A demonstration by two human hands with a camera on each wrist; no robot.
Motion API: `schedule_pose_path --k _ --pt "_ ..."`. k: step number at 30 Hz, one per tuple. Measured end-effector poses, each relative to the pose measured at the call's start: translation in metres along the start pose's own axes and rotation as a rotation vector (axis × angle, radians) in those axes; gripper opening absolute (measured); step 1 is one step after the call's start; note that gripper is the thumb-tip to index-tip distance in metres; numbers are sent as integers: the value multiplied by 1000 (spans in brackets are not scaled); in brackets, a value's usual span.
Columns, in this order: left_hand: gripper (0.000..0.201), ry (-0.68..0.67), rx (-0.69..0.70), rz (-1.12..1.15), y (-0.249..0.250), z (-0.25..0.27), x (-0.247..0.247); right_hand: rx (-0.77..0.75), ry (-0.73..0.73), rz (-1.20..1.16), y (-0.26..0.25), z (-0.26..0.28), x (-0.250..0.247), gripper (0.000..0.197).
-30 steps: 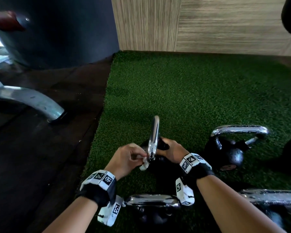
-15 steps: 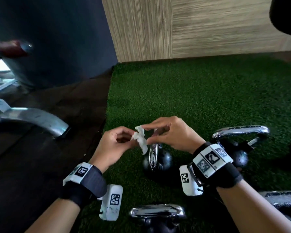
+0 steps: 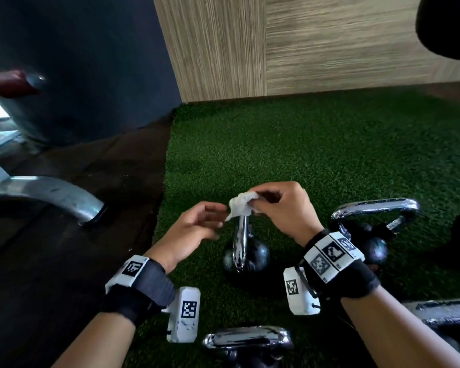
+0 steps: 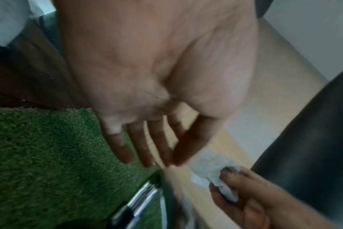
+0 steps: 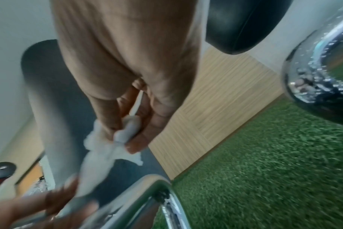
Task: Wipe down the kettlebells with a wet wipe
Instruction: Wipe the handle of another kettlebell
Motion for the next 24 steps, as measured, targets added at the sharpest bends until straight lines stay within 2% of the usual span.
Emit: schedule_pose_path --k 2,4,5,7,9,12,14,17,20,22,24 --pt "59 46 -124 -257 -21 -5 -1 157 69 126 20 -3 -2 16" --pt "78 -68 -289 -636 -46 -7 6 261 54 264 35 -5 6 11" --pt "94 -150 -324 -804 -59 -8 11 291 18 305 40 -6 13 10" --pt "119 -276 -270 -966 -76 -10 23 349 -55 337 47 -8 29 10" --pt "125 -327 -168 -941 -86 -13 31 394 -84 337 51 -8 44 9" --pt "112 -358 -46 -871 -91 -17 38 426 -54 305 52 -7 63 4" --pt "108 -338 -51 -816 -93 -20 42 459 -15 249 55 -4 71 4" --pt "112 -261 -100 -868 -98 -22 41 488 40 165 62 1 74 10" --pt "101 -278 -44 -980 -95 -19 46 555 31 79 66 5 76 12" --pt "99 -280 -33 -977 -94 -17 51 600 13 29 68 5 77 10" --pt "105 -263 -59 -969 -95 -17 51 609 -1 21 70 5 79 25"
Point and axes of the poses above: each hand's wrist, its own z-axis away from the middle knuckle, its own x-axis out of the palm, y = z × x, the point moved 4 cm from there along -z, towards the middle knuckle, and after that the axes turned 15 degrees about z, right-handed, at the moved point
